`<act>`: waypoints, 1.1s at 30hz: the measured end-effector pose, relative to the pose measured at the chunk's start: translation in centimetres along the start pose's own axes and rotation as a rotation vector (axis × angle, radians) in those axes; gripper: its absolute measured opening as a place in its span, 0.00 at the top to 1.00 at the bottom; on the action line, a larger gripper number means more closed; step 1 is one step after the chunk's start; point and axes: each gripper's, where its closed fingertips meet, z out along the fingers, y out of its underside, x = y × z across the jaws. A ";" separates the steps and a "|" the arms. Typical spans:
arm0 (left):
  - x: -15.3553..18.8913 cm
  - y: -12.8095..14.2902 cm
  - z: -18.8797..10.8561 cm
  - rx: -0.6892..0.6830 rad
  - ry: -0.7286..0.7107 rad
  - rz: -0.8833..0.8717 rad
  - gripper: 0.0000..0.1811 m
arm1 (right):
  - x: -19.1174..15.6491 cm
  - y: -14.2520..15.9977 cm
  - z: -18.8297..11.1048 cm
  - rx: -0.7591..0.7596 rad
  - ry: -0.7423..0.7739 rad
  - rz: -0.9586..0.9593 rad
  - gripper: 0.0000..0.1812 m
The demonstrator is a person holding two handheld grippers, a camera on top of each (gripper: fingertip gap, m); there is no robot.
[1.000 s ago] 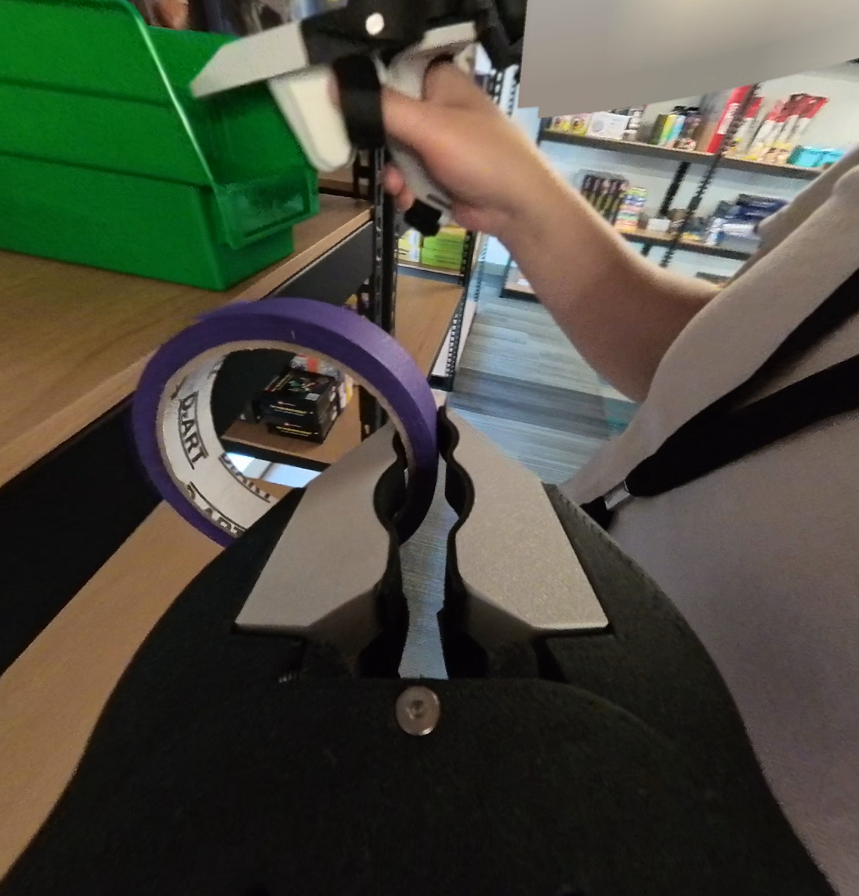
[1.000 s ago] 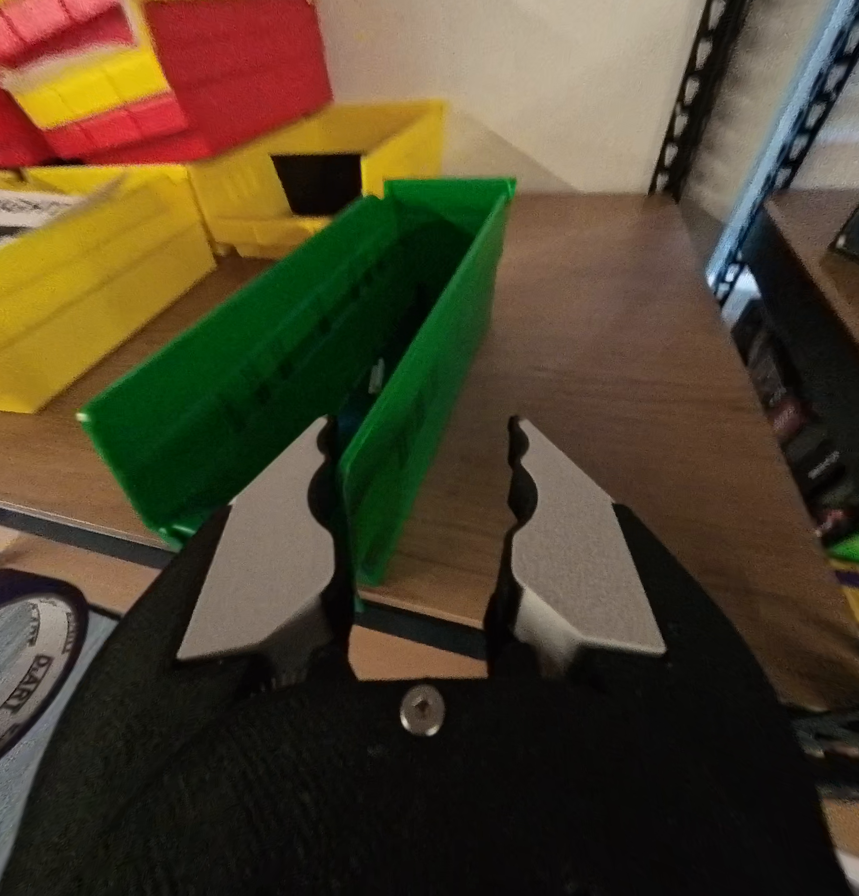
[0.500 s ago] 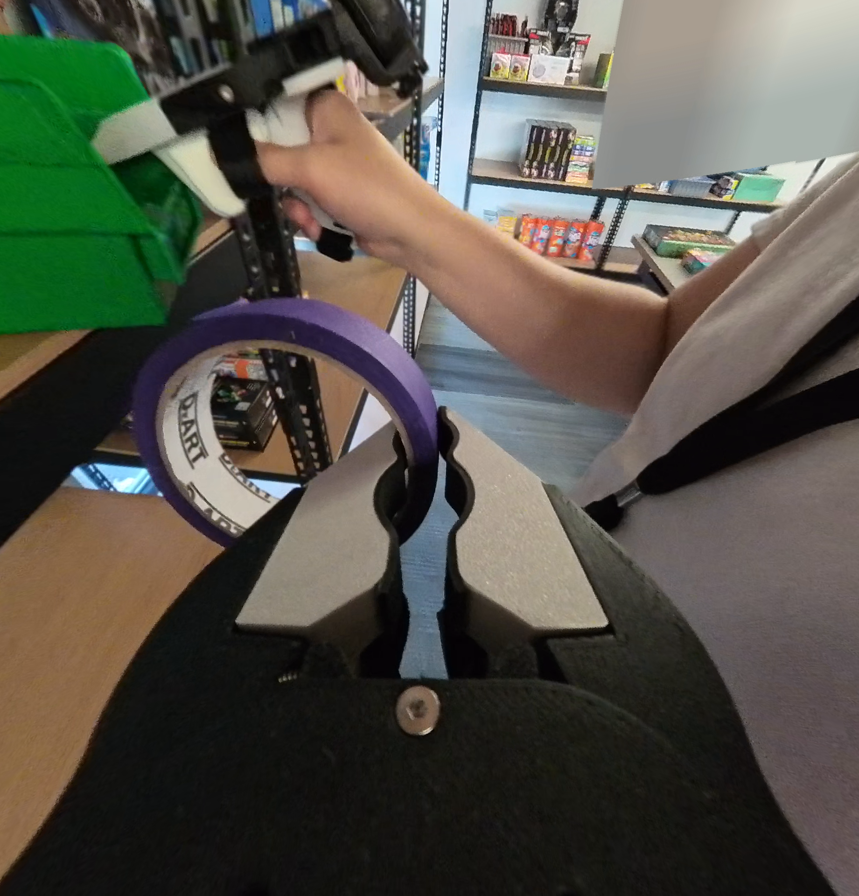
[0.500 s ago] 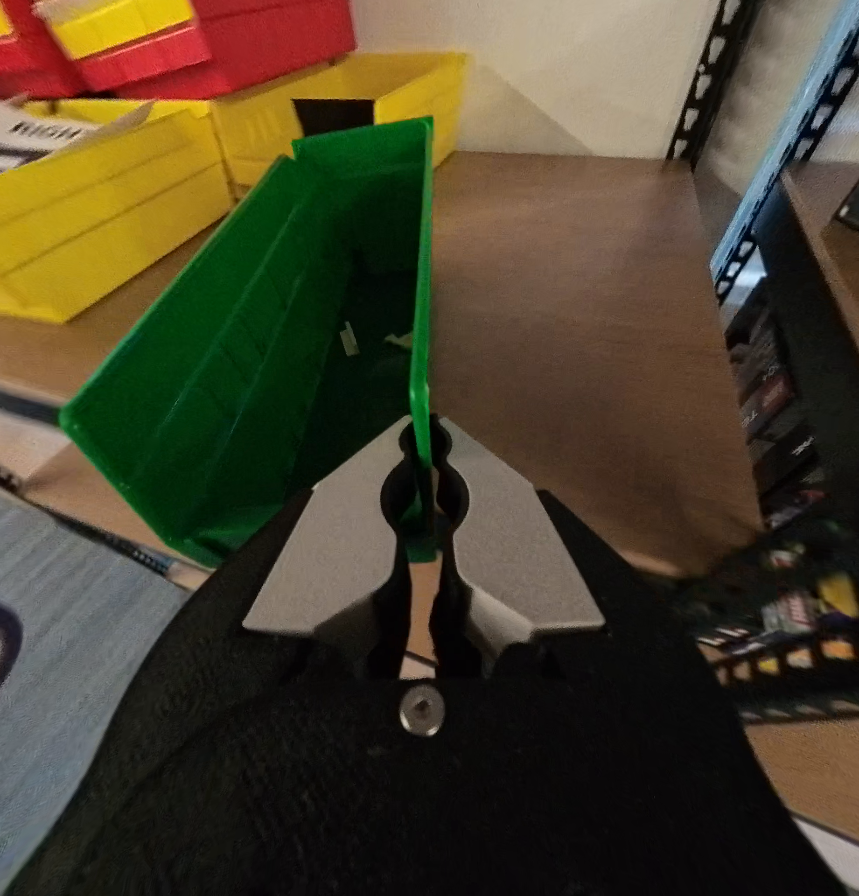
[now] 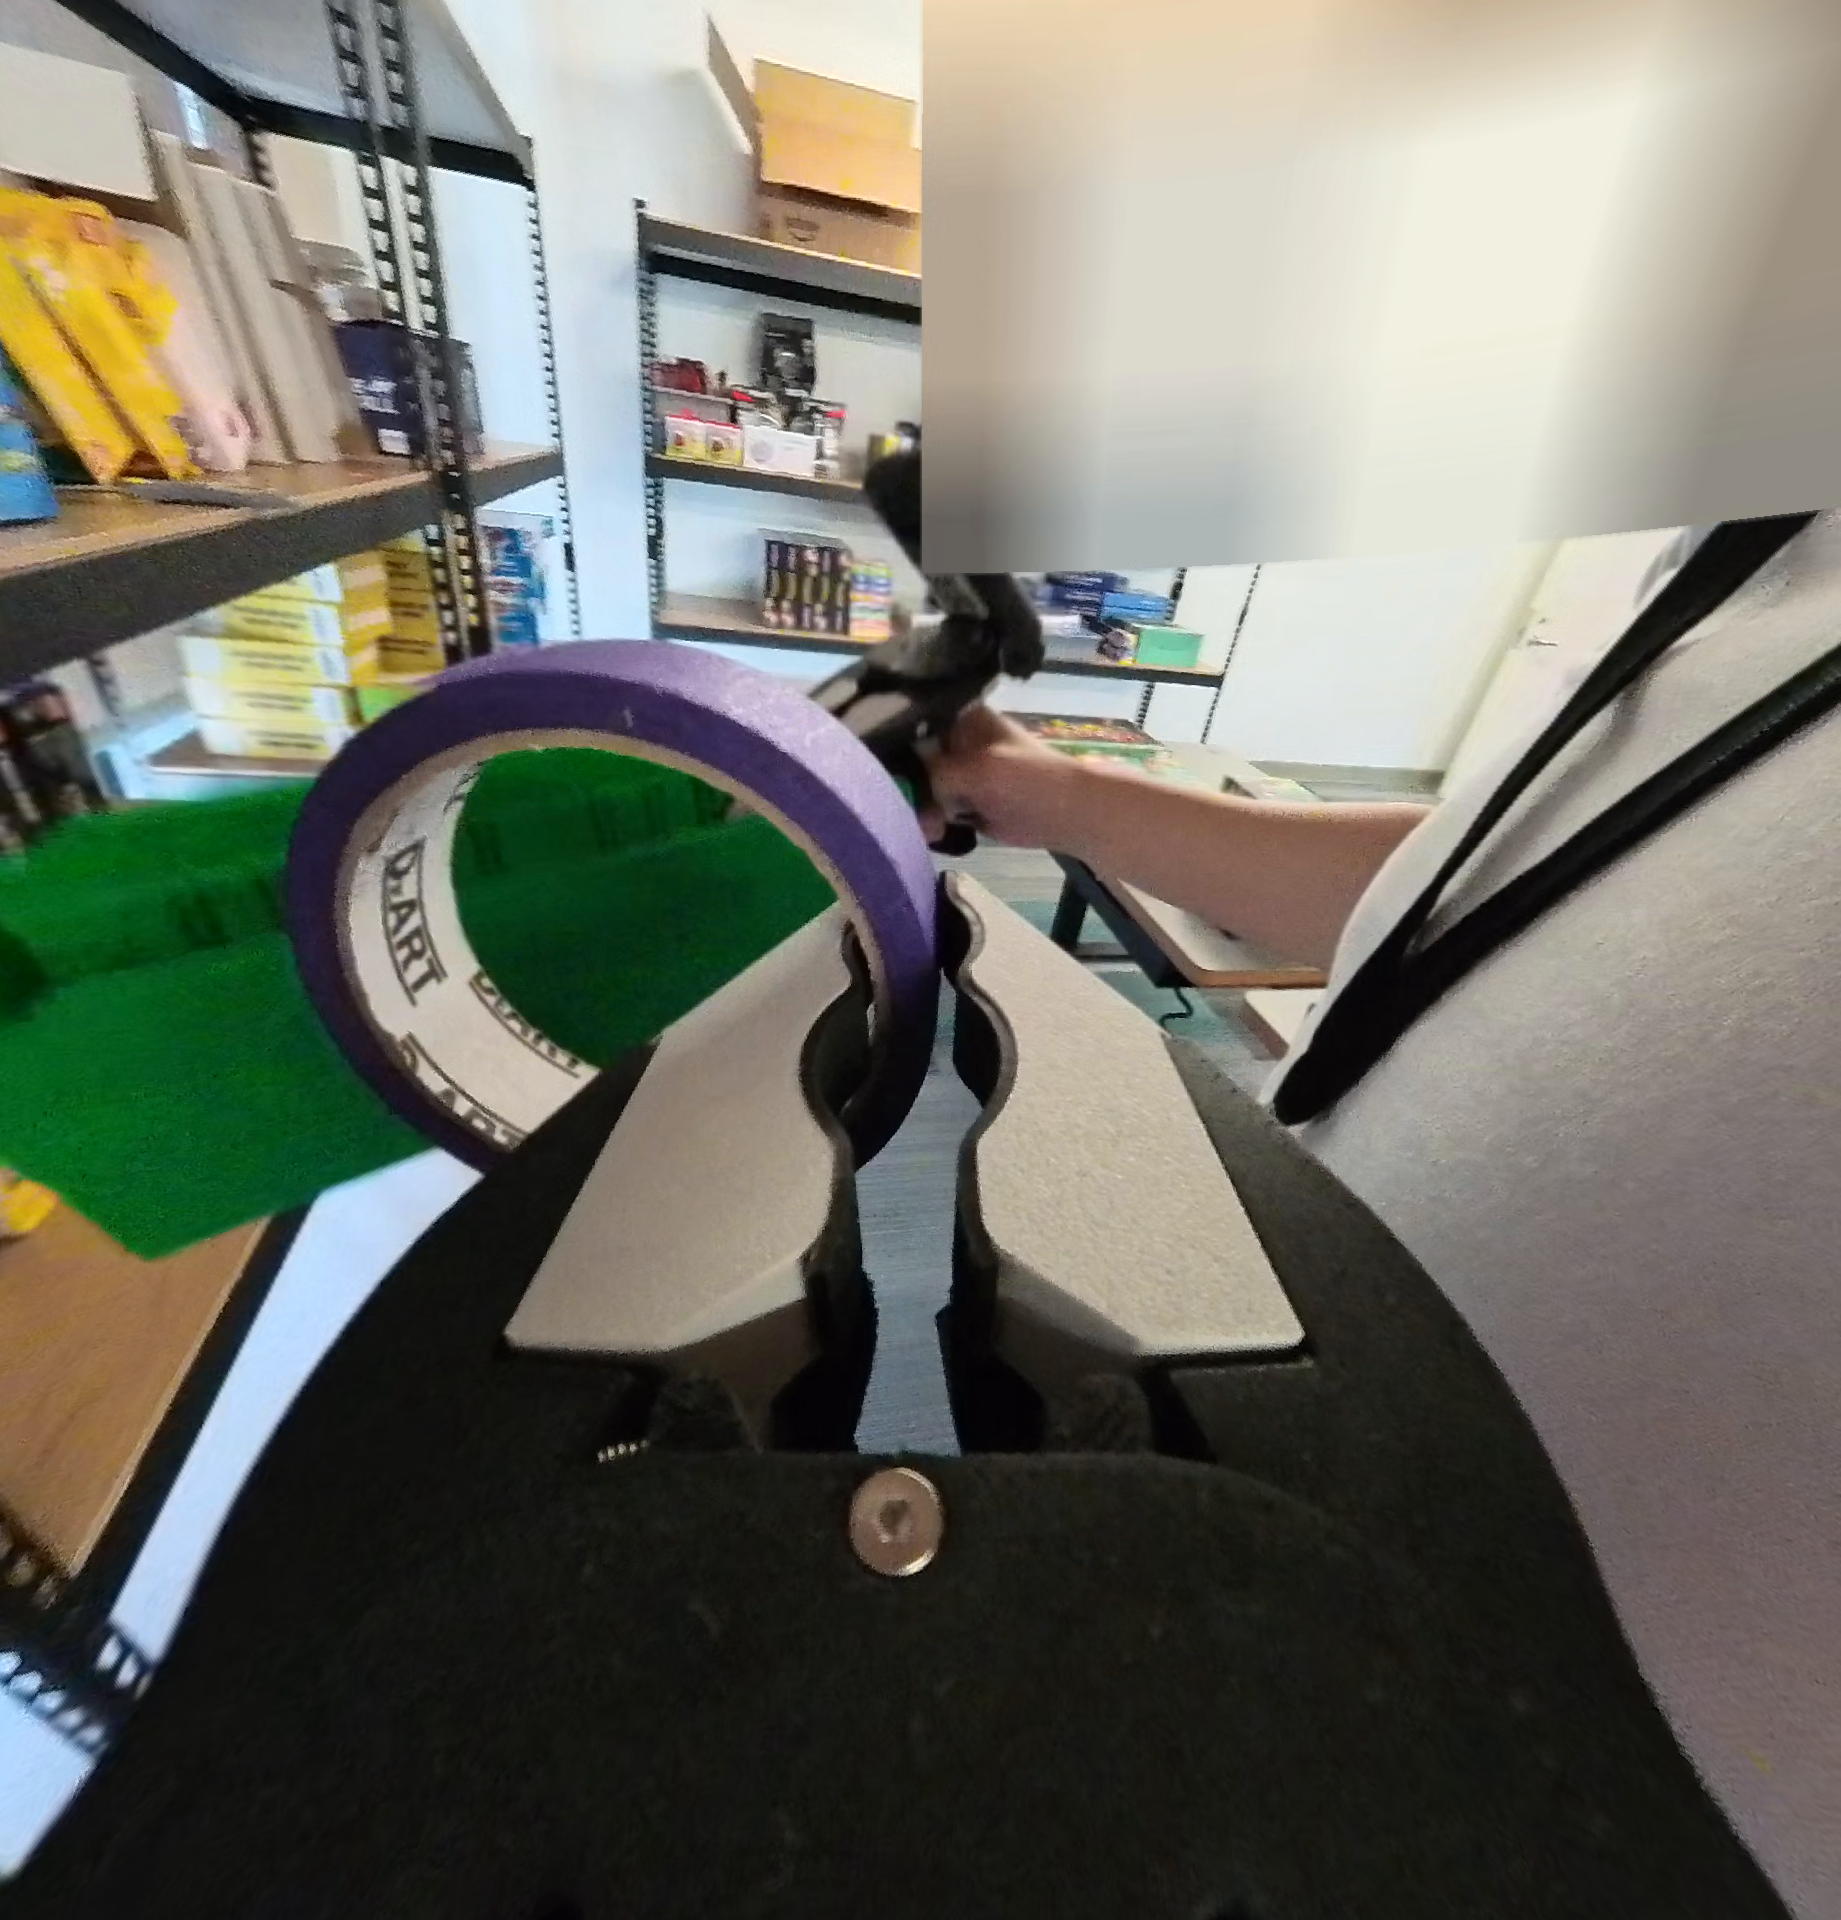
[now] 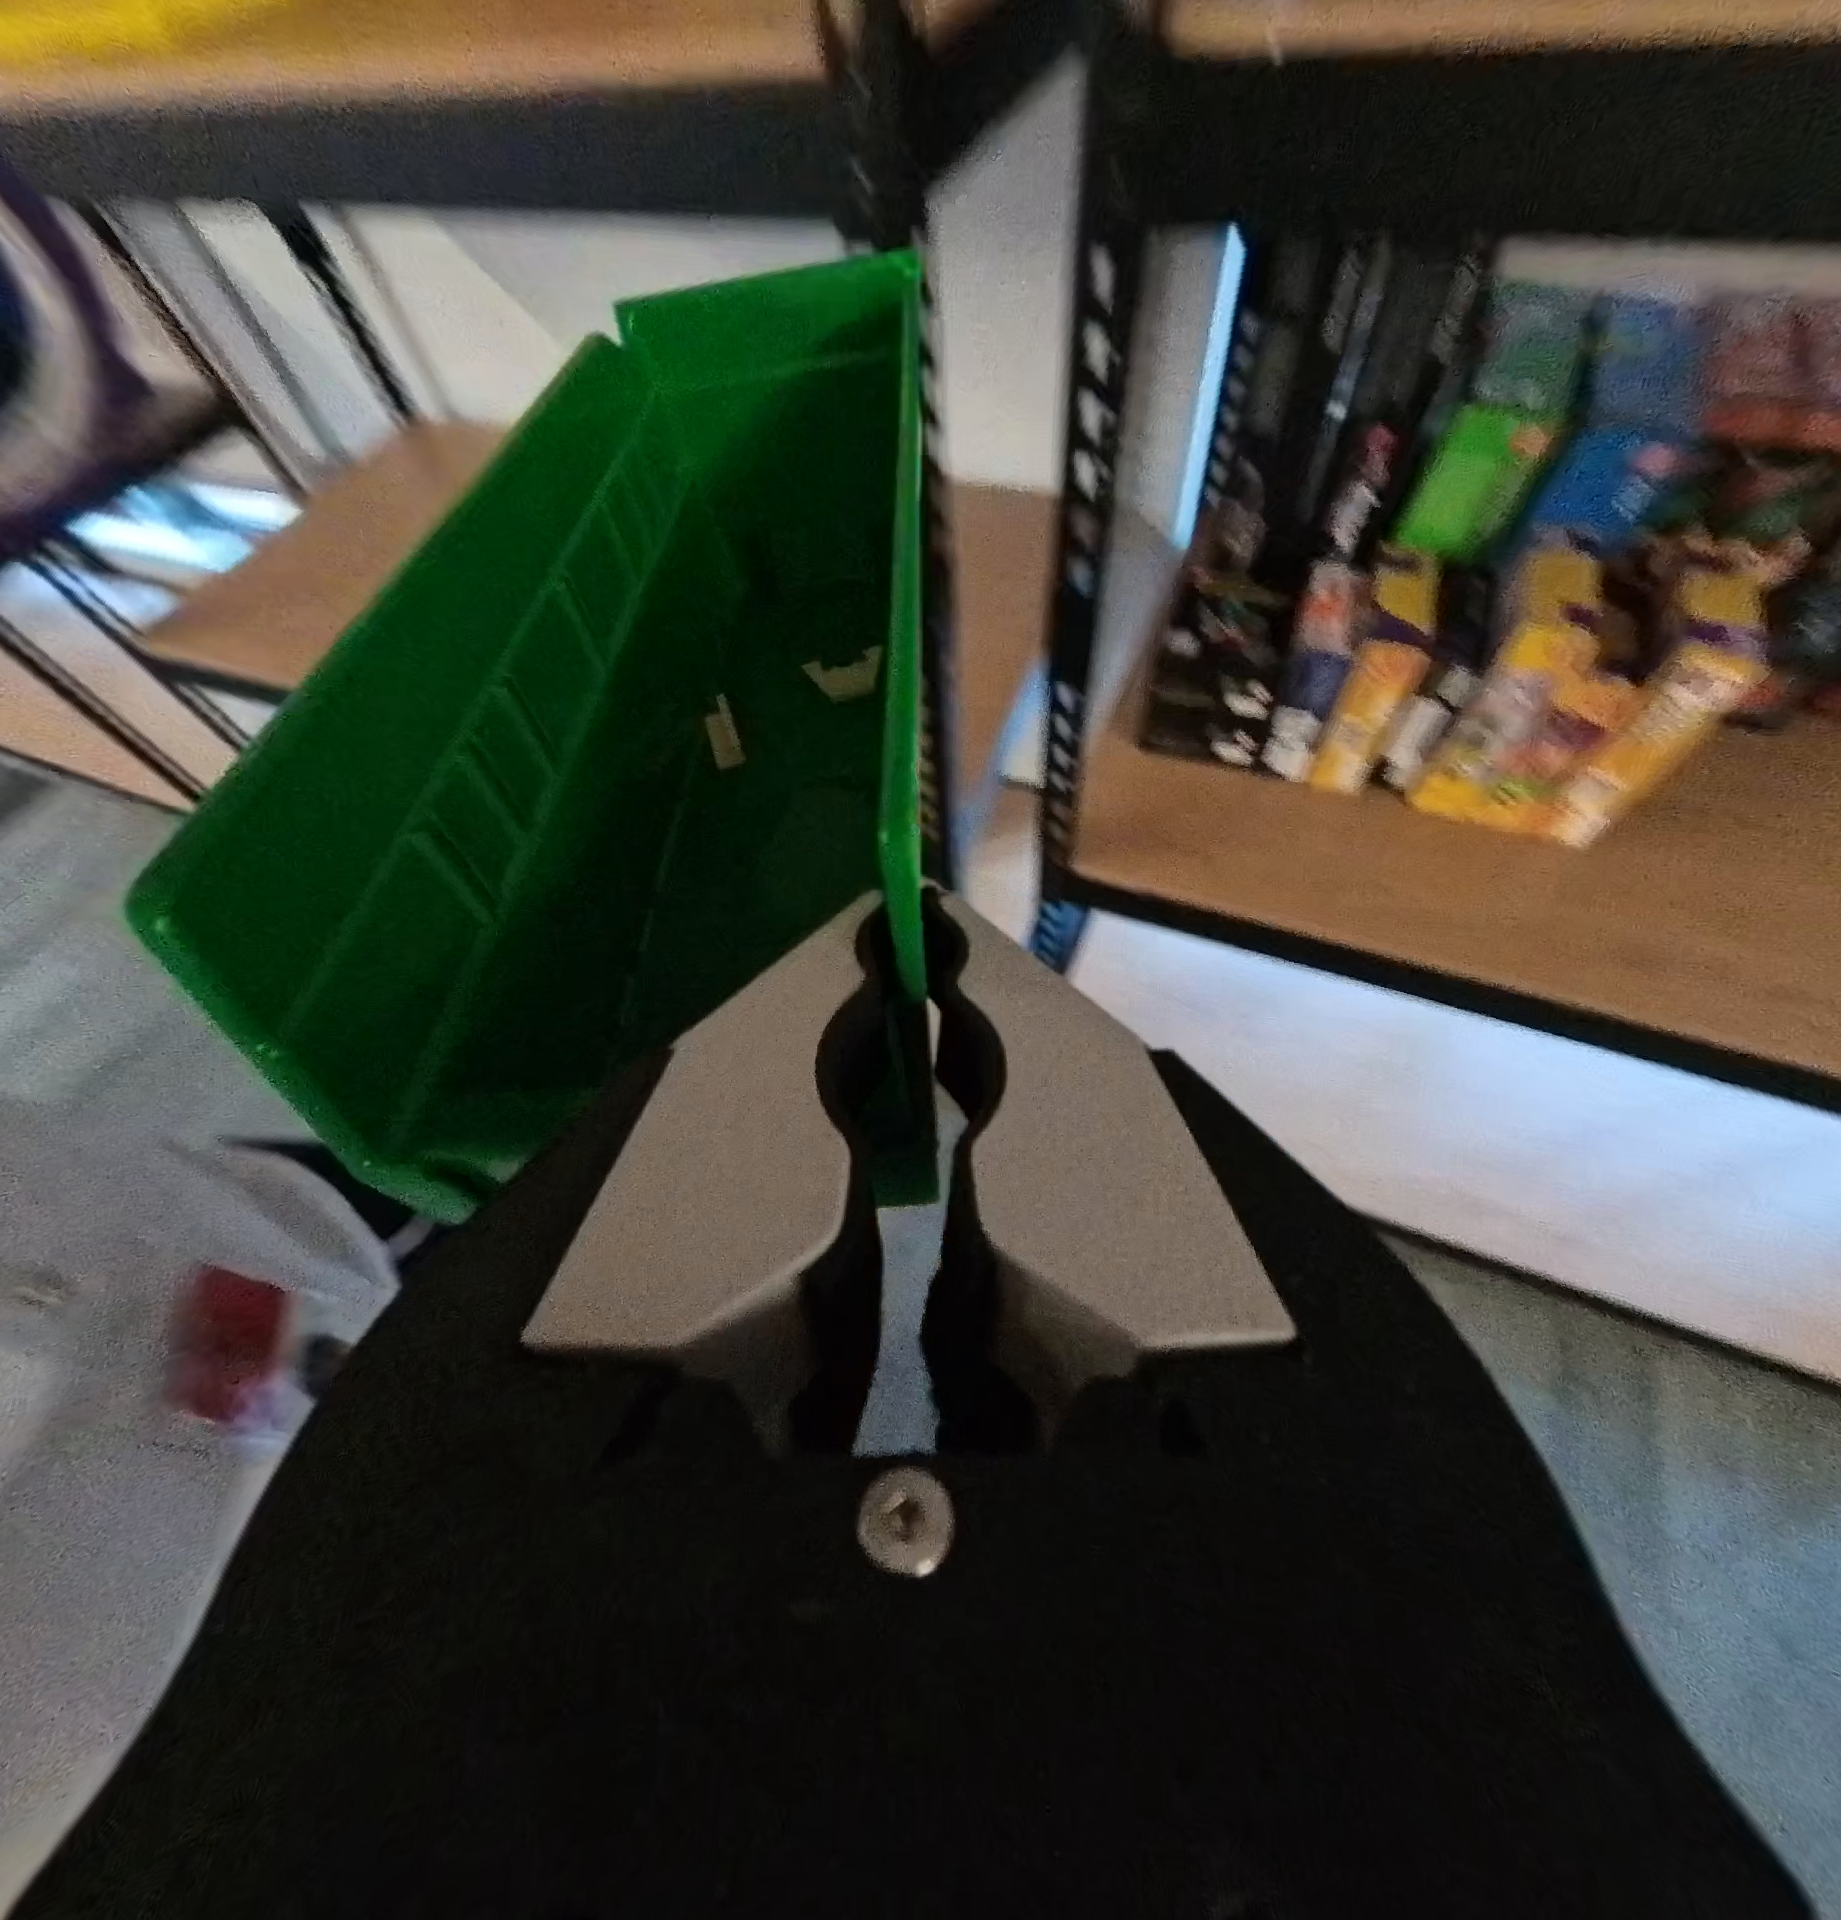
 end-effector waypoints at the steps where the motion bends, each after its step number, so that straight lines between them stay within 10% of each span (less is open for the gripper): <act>1: 0.0 0.0 1.3 -0.006 0.018 -0.001 0.97 | 2.4 2.6 -0.8 -0.031 0.027 -0.009 1.00; 5: -1.7 0.1 5.6 -0.007 0.065 -0.014 0.97 | 11.7 12.1 0.0 -0.187 0.041 0.016 1.00; 10: -7.1 -0.4 9.8 0.045 0.064 -0.007 0.97 | 20.3 17.2 8.4 -0.251 -0.064 0.052 1.00; 20: -18.5 -2.2 15.2 -0.045 -0.215 0.001 0.97 | 32.2 16.9 27.2 -0.305 -0.306 -0.143 1.00; 33: -23.5 0.6 25.0 0.135 -1.027 -0.196 0.97 | 40.5 18.2 44.6 -0.400 -0.858 -0.521 1.00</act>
